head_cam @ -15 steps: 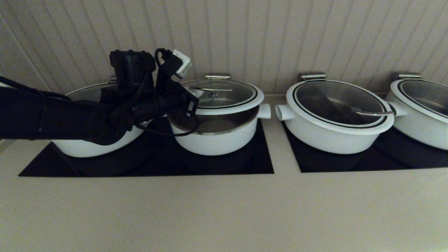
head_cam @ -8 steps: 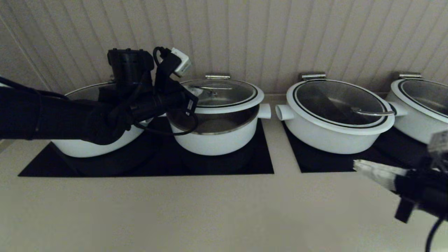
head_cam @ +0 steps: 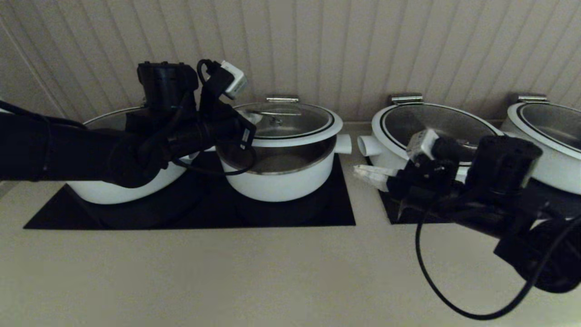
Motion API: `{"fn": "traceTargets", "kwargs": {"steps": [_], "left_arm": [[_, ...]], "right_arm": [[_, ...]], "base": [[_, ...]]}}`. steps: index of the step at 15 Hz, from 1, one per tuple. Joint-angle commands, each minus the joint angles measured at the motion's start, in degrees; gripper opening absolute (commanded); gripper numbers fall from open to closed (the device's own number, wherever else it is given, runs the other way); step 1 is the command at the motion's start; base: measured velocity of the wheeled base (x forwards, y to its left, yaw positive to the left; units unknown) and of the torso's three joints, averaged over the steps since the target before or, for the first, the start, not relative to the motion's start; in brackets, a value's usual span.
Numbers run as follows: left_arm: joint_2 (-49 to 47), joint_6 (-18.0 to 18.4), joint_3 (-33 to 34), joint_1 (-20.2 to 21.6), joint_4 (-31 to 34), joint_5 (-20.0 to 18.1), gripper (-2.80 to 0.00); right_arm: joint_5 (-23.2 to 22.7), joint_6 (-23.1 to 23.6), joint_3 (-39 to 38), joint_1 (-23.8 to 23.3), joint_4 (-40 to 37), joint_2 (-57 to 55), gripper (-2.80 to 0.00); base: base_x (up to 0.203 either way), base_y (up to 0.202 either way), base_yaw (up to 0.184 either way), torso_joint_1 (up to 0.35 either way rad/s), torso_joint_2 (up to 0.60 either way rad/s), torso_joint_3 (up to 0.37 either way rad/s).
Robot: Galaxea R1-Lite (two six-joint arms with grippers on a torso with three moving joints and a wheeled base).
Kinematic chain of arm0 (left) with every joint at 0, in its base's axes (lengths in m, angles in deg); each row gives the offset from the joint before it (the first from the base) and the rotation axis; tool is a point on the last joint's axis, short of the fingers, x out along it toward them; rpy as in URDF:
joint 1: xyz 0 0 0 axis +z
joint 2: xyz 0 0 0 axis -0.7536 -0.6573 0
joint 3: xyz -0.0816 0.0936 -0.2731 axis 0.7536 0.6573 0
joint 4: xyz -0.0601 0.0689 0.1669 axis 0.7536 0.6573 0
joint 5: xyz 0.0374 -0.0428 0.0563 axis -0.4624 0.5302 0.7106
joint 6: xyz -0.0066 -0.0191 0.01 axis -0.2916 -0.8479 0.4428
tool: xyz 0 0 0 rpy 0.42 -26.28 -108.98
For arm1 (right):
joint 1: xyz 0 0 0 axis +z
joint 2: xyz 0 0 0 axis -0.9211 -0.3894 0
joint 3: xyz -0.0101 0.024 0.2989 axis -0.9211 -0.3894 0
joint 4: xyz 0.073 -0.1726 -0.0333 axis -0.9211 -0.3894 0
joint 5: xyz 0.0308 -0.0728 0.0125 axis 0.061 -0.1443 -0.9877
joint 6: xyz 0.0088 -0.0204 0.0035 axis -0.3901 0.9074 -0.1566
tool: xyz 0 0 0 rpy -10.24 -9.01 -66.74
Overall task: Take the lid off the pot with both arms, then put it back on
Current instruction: Hold the pot lid with the right arm
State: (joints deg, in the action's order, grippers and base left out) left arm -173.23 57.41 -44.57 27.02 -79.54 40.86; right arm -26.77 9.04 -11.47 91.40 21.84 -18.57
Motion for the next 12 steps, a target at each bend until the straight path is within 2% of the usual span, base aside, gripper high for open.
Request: {"fn": "traceTargets", "kwargs": {"steps": [1,5,8,12], "left_arm": [[0.3,0.1,0.0,0.0,-0.2,-0.1,-2.80],[0.3,0.1,0.2,0.0,-0.2,-0.1,-2.80],[0.5,0.0,0.9,0.0,-0.2,-0.1,-2.80],[1.3,0.0,2.2,0.0,-0.3,0.0,-2.80]], "right_arm": [[0.0,-0.1,2.9,1.8,3.4,-7.1,-2.80],[0.5,-0.9,10.0,2.6,4.0,-11.5,-2.80],[1.8,-1.3,12.2,2.6,8.8,-15.2,-2.80],[4.3,-3.4,16.4,3.0,9.7,-18.6,-2.80]], "base": [[0.000,0.000,0.000,0.000,0.00,0.000],[0.000,0.000,0.000,0.000,0.00,0.000],[0.000,0.000,0.000,0.000,0.00,0.000],[0.000,0.000,0.000,0.000,0.00,0.000]]}}
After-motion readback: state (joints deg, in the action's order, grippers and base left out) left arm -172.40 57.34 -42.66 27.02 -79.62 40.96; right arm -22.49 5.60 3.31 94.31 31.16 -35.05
